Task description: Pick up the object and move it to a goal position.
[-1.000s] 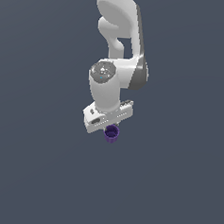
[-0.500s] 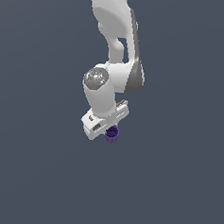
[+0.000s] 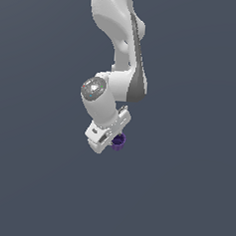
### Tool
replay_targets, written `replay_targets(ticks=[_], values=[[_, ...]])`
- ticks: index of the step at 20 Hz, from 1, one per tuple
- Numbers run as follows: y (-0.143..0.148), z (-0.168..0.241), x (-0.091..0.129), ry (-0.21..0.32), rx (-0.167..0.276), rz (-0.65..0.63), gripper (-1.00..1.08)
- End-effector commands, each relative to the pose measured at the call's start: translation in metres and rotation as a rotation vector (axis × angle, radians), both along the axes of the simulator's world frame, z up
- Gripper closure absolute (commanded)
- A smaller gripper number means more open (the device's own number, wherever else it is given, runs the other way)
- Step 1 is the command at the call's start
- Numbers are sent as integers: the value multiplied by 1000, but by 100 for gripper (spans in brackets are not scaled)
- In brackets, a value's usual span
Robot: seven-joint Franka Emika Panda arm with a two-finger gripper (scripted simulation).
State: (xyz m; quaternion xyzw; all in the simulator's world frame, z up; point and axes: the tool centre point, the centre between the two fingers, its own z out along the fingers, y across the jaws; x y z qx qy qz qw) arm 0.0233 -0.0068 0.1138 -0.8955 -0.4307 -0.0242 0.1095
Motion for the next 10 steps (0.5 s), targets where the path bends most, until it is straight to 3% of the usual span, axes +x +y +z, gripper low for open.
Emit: replay_targets(ticks=[1,10], values=[[-1,-3,2,-13,19,53,-20],[-3,-11,7,-65,84,227,-20]])
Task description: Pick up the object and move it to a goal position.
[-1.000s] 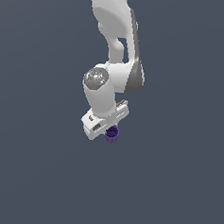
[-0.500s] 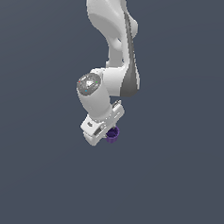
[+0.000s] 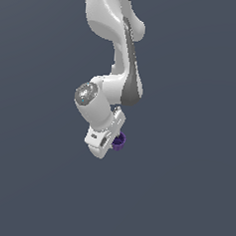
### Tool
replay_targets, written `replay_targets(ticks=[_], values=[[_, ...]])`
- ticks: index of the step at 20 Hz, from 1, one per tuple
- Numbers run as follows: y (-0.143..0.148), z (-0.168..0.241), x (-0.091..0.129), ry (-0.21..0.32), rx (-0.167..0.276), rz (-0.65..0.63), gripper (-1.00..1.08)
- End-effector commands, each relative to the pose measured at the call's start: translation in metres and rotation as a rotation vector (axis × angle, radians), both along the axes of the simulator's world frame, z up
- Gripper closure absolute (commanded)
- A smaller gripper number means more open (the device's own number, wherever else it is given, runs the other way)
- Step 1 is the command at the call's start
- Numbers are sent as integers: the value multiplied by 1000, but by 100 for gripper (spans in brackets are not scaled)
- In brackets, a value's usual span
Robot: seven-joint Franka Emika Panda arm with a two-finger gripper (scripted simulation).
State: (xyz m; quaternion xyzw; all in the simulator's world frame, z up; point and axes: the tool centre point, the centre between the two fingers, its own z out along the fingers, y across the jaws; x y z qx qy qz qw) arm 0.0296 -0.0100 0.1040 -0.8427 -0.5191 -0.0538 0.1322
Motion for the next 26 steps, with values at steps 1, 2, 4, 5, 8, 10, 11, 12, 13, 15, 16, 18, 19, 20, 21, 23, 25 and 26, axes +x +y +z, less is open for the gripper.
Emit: replay_targets(ticks=[1,2,4,5,8,10,11,12,13,15,16,18,19,20,21,23,25,26], values=[[-1,-2,2,-15,17,44,-20],[-1,-2,2,-20,22,58,-20],[-1,-3,3,-30,33,84,-20],[-2,-4,3,-34,37,95,-20],[-2,-5,4,-46,48,123,-20],[-2,-5,5,-51,54,137,-20],[-3,-6,5,-53,56,142,-20],[-3,-6,5,-55,58,147,-20],[-3,-6,5,-57,59,150,-20],[-3,-6,6,-58,60,154,-20],[-3,-6,6,-58,60,154,-20],[-3,-6,5,-57,59,151,-20],[-3,-8,5,-57,59,151,-20],[-2,-10,5,-57,59,151,-20],[-1,-12,5,-57,60,152,-20],[2,-20,5,-58,60,153,-20],[5,-28,4,-58,60,154,-20],[6,-31,4,-58,60,154,-20]])
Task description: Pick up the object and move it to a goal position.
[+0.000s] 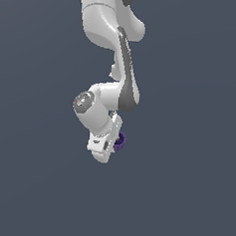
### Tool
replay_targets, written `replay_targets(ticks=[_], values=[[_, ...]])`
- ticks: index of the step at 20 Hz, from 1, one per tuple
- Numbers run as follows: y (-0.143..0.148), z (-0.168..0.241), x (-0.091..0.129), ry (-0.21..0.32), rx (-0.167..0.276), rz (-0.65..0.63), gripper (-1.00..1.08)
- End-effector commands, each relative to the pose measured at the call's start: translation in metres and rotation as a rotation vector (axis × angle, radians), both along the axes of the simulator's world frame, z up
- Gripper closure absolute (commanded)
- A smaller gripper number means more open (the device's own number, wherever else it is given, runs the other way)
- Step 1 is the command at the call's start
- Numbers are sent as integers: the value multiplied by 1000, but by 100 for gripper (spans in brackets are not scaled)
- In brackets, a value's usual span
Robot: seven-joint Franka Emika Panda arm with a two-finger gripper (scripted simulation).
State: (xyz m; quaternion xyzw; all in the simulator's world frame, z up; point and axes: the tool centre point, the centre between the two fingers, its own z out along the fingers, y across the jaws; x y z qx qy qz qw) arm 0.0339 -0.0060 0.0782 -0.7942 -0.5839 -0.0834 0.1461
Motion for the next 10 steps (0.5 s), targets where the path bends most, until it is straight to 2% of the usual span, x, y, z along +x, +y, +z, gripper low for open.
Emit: replay_targets(ticks=[1,3,4,10], values=[[2,-7,-1,0,0,1,-20],[3,-9,-1,-1,0,1,-20],[3,-9,-1,-1,0,1,108],[3,-9,-1,-1,0,1,108]])
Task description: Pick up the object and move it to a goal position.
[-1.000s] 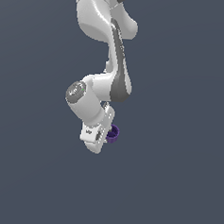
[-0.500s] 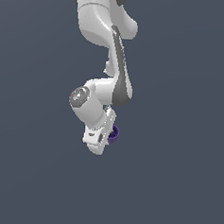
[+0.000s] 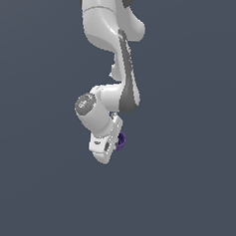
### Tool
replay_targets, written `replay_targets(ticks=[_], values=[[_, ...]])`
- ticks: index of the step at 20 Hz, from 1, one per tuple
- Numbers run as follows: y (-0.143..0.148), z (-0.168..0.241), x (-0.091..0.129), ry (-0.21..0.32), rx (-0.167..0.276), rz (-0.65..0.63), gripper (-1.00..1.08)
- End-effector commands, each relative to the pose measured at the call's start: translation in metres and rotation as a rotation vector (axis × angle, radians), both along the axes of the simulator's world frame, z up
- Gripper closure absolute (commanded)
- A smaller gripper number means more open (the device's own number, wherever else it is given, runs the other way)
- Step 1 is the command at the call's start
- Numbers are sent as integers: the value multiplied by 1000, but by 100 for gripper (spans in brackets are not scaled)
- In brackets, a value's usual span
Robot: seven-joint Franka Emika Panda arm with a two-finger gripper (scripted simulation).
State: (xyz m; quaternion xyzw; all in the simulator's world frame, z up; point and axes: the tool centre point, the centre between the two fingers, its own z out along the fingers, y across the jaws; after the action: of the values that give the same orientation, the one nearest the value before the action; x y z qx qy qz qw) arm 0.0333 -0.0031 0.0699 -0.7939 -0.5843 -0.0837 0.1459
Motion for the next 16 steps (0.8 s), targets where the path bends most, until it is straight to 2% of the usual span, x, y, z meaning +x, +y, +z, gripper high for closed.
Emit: replay_targets(ticks=[1,9,16], values=[[0,0,0,0,0,0,108],[-8,7,-2,0,0,0,108],[-49,40,-12,0,0,0,108]])
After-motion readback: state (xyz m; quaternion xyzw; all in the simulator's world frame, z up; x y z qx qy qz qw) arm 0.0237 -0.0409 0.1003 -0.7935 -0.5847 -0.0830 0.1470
